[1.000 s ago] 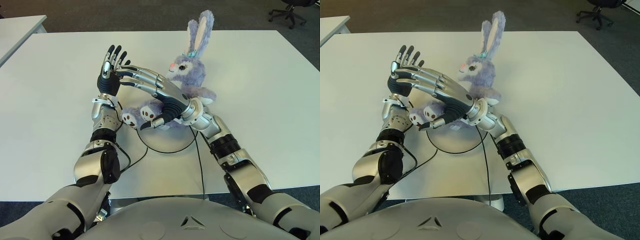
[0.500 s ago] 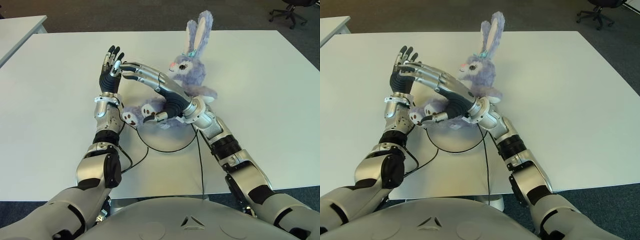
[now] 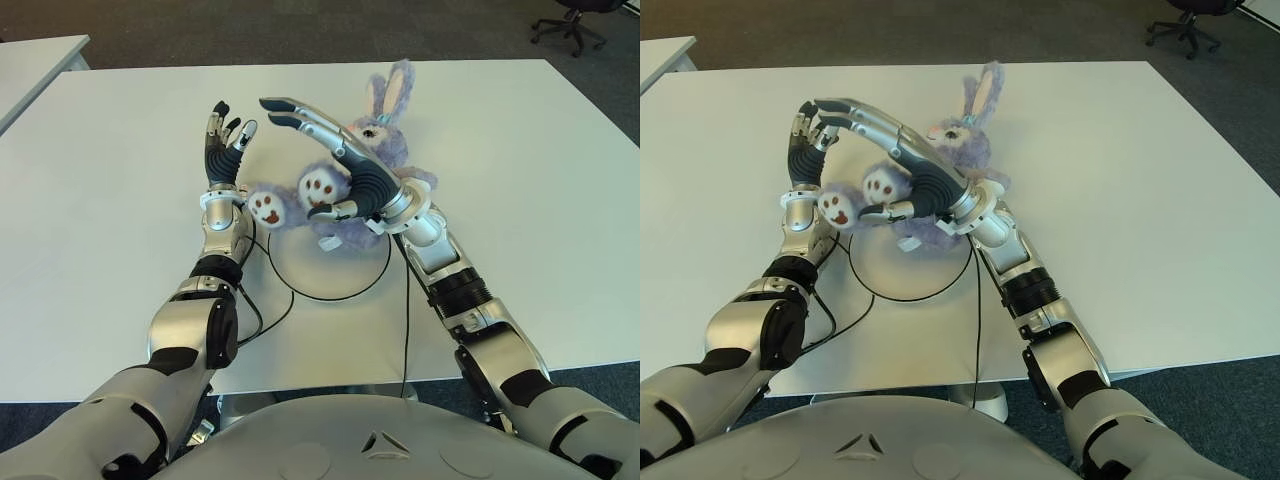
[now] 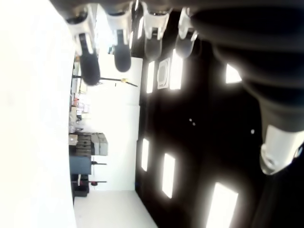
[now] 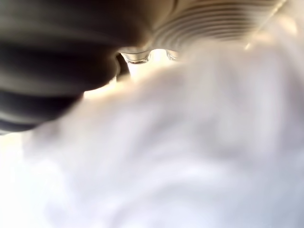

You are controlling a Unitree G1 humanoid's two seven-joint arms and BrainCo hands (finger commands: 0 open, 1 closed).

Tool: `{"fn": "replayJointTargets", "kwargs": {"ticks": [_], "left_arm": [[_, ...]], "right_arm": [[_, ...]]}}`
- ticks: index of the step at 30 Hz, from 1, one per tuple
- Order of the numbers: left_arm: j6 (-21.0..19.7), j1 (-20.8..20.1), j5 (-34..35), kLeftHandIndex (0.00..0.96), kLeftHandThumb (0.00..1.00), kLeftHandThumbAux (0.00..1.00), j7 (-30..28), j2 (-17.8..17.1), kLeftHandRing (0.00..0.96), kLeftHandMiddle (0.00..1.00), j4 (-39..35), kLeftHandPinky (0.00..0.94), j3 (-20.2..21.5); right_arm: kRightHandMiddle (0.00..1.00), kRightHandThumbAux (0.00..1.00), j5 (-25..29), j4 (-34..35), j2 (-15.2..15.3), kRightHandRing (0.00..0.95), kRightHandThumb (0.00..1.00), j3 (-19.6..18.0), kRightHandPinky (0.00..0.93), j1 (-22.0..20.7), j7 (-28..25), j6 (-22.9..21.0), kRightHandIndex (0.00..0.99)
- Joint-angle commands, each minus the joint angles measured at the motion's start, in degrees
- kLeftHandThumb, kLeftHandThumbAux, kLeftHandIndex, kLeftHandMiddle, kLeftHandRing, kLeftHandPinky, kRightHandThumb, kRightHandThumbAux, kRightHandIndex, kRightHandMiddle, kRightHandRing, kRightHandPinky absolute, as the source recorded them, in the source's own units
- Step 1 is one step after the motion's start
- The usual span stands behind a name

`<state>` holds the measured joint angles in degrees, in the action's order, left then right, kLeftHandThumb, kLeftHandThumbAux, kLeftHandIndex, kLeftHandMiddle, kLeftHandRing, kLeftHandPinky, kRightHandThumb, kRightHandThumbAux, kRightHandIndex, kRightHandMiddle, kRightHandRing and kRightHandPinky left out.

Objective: Put the doll into the plate.

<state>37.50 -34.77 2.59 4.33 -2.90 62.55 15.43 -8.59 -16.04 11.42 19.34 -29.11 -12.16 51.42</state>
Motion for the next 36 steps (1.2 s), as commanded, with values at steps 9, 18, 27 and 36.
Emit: {"fn": "replayJointTargets", "kwargs": {"ticks": [9,18,27,36], "left_arm": [[-4.34,5.82,0.08,0.0,0.0,0.503,-4.26,-2.4,0.142,0.099,8.96,0.235,-0.52],[-9.15,4.34,1.95,0.008,0.0,0.482,-5.26,-2.5,0.142,0.095,10.36,0.233,0.51],[-8.57,4.37,2.56,0.002,0.0,0.482,-5.6,-2.44,0.155,0.097,10.38,0.256,0.79],[-7.51,4.7,2.08,0.0,0.0,0.5,-5.55,-2.55,0.152,0.091,10.32,0.214,0.29]], "right_arm": [[0.045,0.322,7.82,1.02,-1.34,0.036,0.203,-1.72,0.064,1.24,-4.55,-2.7,0.042],[0.051,0.333,8.87,1.6,-1.94,0.044,0.208,-2.96,0.055,1.42,-6.4,-3.7,0.041],[0.051,0.357,10.32,1.49,-2.89,0.043,0.221,-3.39,0.054,1.74,-7.8,-4.02,0.051],[0.045,0.353,11.73,2.04,-3.24,0.037,0.231,-3.69,0.053,2.07,-9.93,-5.49,0.05]]}}
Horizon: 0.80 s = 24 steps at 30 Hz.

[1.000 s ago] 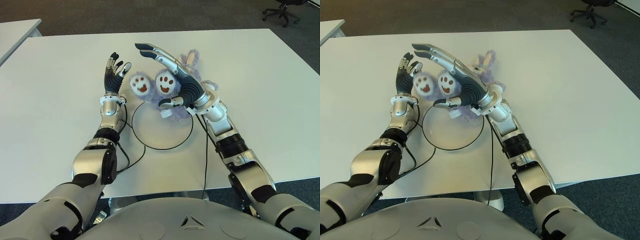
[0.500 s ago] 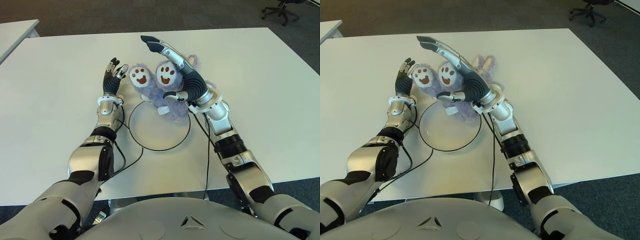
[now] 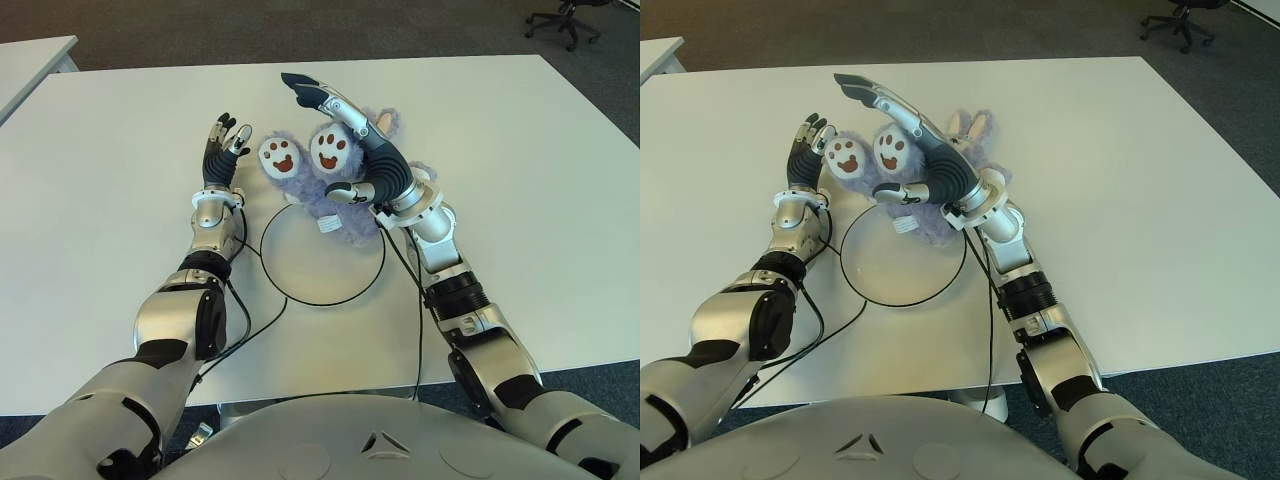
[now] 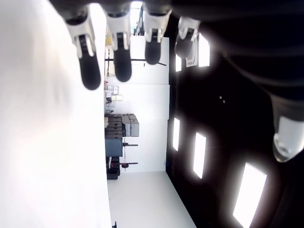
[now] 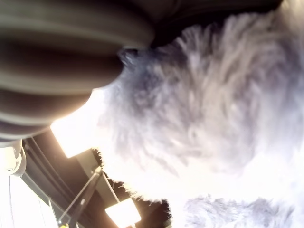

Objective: Put the doll into the plate.

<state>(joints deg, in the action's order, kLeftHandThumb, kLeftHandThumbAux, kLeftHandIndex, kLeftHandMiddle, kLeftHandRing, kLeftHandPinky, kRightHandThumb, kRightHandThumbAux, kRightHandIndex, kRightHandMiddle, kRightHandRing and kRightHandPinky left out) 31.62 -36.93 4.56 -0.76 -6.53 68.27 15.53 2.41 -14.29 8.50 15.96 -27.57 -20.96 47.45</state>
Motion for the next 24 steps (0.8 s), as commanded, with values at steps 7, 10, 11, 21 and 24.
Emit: {"fn": "replayJointTargets", "kwargs": {"ticks": [7,10,11,21,24], "left_arm": [[-2.6,6.62,0.86,0.0,0.0,0.458,-0.73,1.43,0.132,0.083,4.54,0.186,0.54],[-2.83,6.5,1.09,0.0,0.0,0.439,-0.41,1.71,0.152,0.093,4.33,0.247,0.72],[-2.84,6.48,1.15,0.0,0.0,0.437,-0.26,1.83,0.158,0.095,4.21,0.262,0.76],[-2.84,6.56,1.33,0.0,0.0,0.402,-0.45,1.95,0.115,0.077,3.86,0.13,0.57],[-2.73,6.62,1.23,0.0,0.0,0.394,-0.39,1.95,0.093,0.068,3.74,0.111,0.34]], "right_arm": [[0.033,0.356,0.29,0.99,-0.35,0.03,0.239,-0.74,0.047,0.83,-1.81,-3.01,0.033],[0.023,0.357,0.13,1.03,-0.51,0.026,0.239,-0.9,0.043,0.88,-1.93,-3.11,0.02],[0.021,0.357,0.09,0.98,-0.57,0.026,0.239,-0.96,0.042,0.87,-1.97,-3.03,0.018],[0.035,0.37,-0.03,0.6,-1.25,0.038,0.195,-1.4,0.023,0.82,-2.22,-2.96,0.015],[0.034,0.367,-0.61,0.65,-1.37,0.042,0.173,-1.53,0.01,0.88,-1.96,-3.16,0.001]]}}
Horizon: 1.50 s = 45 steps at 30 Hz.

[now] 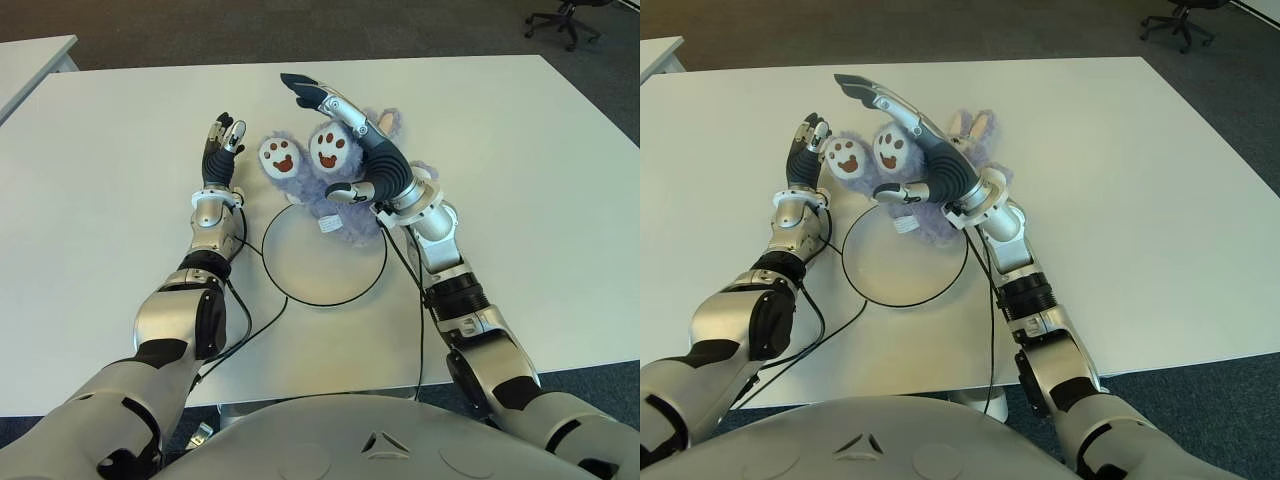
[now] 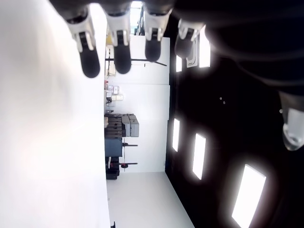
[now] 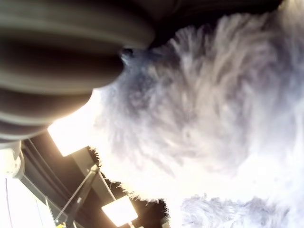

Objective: Put the doll into the plate.

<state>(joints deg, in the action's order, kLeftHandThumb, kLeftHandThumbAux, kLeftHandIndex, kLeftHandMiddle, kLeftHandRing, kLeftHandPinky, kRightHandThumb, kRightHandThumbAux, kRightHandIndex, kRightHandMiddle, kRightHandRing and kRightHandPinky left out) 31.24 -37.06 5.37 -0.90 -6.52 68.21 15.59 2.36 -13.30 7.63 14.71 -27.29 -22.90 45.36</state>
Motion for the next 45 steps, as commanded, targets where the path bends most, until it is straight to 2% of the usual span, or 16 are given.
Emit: {"fn": "replayJointTargets", "kwargs": {"ticks": [1,5,7,8,10,11,12,13,15,16,18,19,22,24,41,45], "left_arm": [[-2.29,6.76,0.36,0.0,0.0,0.394,-0.18,1.95,0.092,0.067,3.74,0.118,0.19],[-1.81,6.83,-0.08,0.0,0.0,0.403,0.44,2.02,0.101,0.07,3.39,0.175,-0.33],[-2.05,6.7,0.05,0.0,0.0,0.431,0.3,1.89,0.112,0.083,3.54,0.171,-0.38],[-2.34,6.59,0.3,0.0,0.0,0.437,-0.03,1.78,0.119,0.079,3.74,0.186,-0.24],[-2.89,6.39,0.69,0.0,0.0,0.437,-0.59,1.63,0.117,0.077,4.07,0.169,0.02],[-3.08,6.32,0.76,0.0,0.0,0.432,-0.73,1.6,0.112,0.076,4.17,0.157,0.08],[-3.28,6.26,0.82,0.0,0.0,0.431,-0.89,1.56,0.111,0.076,4.27,0.155,0.12],[-3.4,6.22,0.86,0.0,0.0,0.433,-0.99,1.54,0.103,0.075,4.33,0.121,0.15],[-3.55,6.19,0.79,0.0,0.0,0.433,-0.9,1.55,0.1,0.074,4.36,0.11,0.1],[-3.61,6.18,0.74,0.0,0.0,0.43,-0.82,1.55,0.088,0.07,4.36,0.063,0.06],[-3.72,6.2,0.39,0.0,0.0,0.429,-0.21,1.49,0.084,0.069,4.43,0.049,-0.16],[-3.76,6.21,0.16,0.0,0.0,0.441,0.19,1.44,0.085,0.073,4.49,0.046,-0.31],[-3.73,6.32,-0.34,0.0,0.0,0.447,1.08,1.32,0.088,0.077,4.72,0.048,-0.62],[-3.71,6.4,-0.35,0.0,0.0,0.437,1.26,1.19,0.116,0.099,4.98,0.105,-0.58],[-3.62,6.1,-0.05,0.0,0.0,0.379,0.91,1.82,0.158,0.136,3.39,0.15,-1.06],[-4.19,5.96,-0.27,0.0,0.0,0.372,1.32,1.72,0.151,0.136,3.45,0.105,-1.33]], "right_arm": [[0.033,0.367,-0.75,-0.34,-0.51,0.043,0.17,-0.28,0.006,0.6,0.0,-1.08,0.0],[0.034,0.369,-0.29,-0.34,-0.77,0.047,0.165,-0.19,0.0,0.66,-0.32,-1.2,0.0],[0.061,0.377,-0.02,-0.71,-1.32,0.086,0.218,-0.22,0.0,0.84,-0.15,-0.62,0.002],[0.159,0.389,-0.19,-1.0,-1.61,0.218,0.297,-0.28,0.103,0.95,0.1,-0.12,0.016],[0.199,0.393,-0.72,-1.34,-1.77,0.266,0.325,-0.3,0.153,1.01,0.32,0.41,0.032],[0.265,0.407,-0.91,-1.39,-1.7,0.333,0.353,-0.27,0.294,0.99,0.26,0.43,0.083],[0.276,0.409,-1.1,-1.41,-1.62,0.345,0.358,-0.14,0.318,1.01,0.12,0.4,0.092],[0.386,0.431,-1.22,-1.44,-1.58,0.438,0.402,-0.05,0.437,1.03,0.02,0.38,0.165],[0.418,0.437,-1.28,-0.56,-1.26,0.466,0.417,0.31,0.474,1.39,-0.46,-0.36,0.187],[0.549,0.461,-1.31,0.13,-1.05,0.567,0.529,0.55,0.602,1.64,-0.73,-0.92,0.31],[0.588,0.467,-1.07,1.28,-0.46,0.598,0.564,1.03,0.641,1.92,-1.6,-2.3,0.347],[0.651,0.499,-0.86,1.65,-0.17,0.662,0.569,1.21,0.688,1.94,-2.07,-2.94,0.507],[0.693,0.542,-0.29,2.53,0.39,0.7,0.574,1.58,0.729,2.09,-3.26,-4.3,0.581],[0.778,0.652,-0.25,3.25,0.73,0.786,0.595,2.09,0.831,2.54,-4.11,-4.68,0.645],[0.828,0.741,0.31,3.42,-0.23,0.817,0.589,5.6,0.82,7.27,-6.98,-2.14,0.69],[0.822,0.744,0.01,3.29,-0.07,0.813,0.577,5.96,0.817,7.69,-7.45,-1.92,0.683]]}}
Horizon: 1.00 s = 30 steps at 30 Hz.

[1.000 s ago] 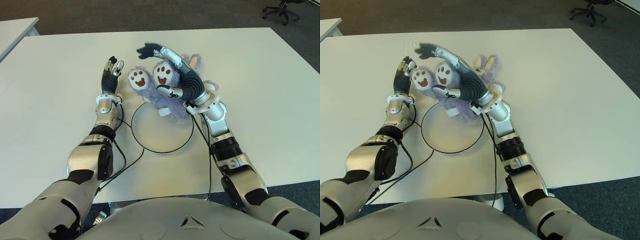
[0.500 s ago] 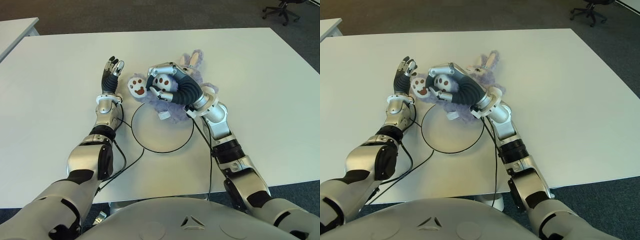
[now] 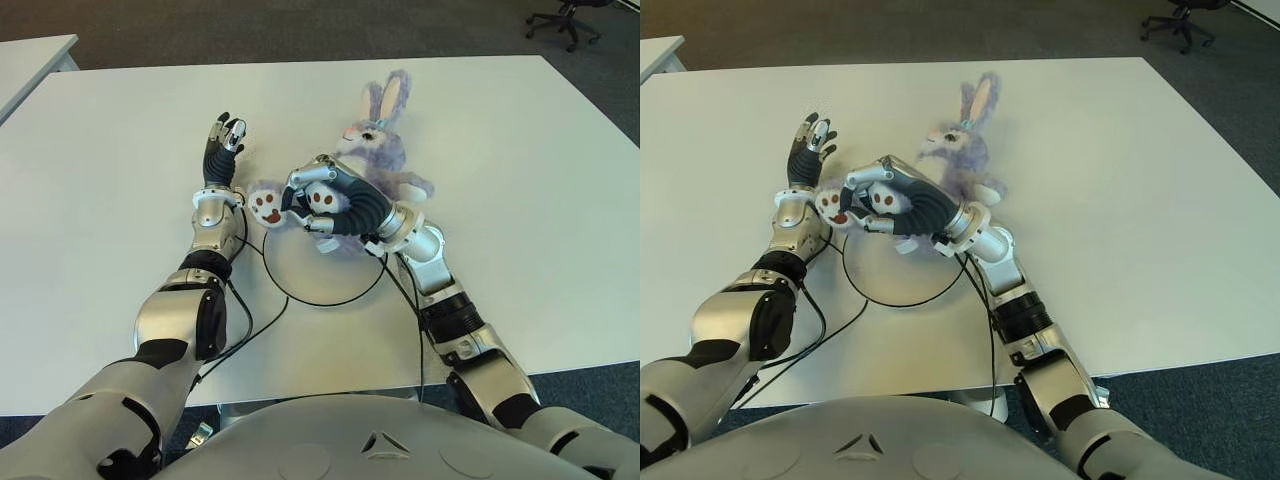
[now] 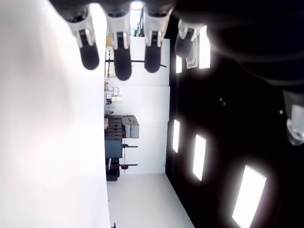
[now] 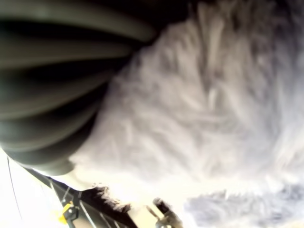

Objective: Put the doll into the plate.

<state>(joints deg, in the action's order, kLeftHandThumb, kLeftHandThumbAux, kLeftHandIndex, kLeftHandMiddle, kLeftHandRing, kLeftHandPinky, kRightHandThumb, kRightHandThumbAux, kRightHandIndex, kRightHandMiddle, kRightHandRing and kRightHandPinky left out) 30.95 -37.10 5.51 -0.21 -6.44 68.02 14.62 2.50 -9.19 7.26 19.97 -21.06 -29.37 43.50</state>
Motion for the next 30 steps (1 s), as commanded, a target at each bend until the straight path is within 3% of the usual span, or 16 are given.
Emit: {"fn": "replayJointTargets", "kwargs": {"ticks": [1,17,30], "left_arm": [[-3.99,5.97,-0.45,0.0,0.0,0.373,0.67,1.63,0.144,0.135,3.64,0.083,-0.41],[-4.79,5.63,-0.13,0.013,0.0,0.389,1.9,2.01,0.157,0.155,3.48,0.086,-0.17],[-4.9,5.44,-0.19,0.023,0.0,0.384,2.92,2.5,0.174,0.177,3.35,0.101,-0.19]], "right_arm": [[0.818,0.744,-0.2,-0.81,0.41,0.81,0.566,0.73,0.814,1.44,-1.13,-0.14,0.678],[0.81,0.74,-0.98,0.11,1.6,0.802,0.561,1.99,0.809,2.8,-2.4,-1.19,0.672],[0.807,0.75,-0.72,-3.03,1.28,0.803,0.558,4.18,0.812,4.43,-3.86,0.72,0.655]]}}
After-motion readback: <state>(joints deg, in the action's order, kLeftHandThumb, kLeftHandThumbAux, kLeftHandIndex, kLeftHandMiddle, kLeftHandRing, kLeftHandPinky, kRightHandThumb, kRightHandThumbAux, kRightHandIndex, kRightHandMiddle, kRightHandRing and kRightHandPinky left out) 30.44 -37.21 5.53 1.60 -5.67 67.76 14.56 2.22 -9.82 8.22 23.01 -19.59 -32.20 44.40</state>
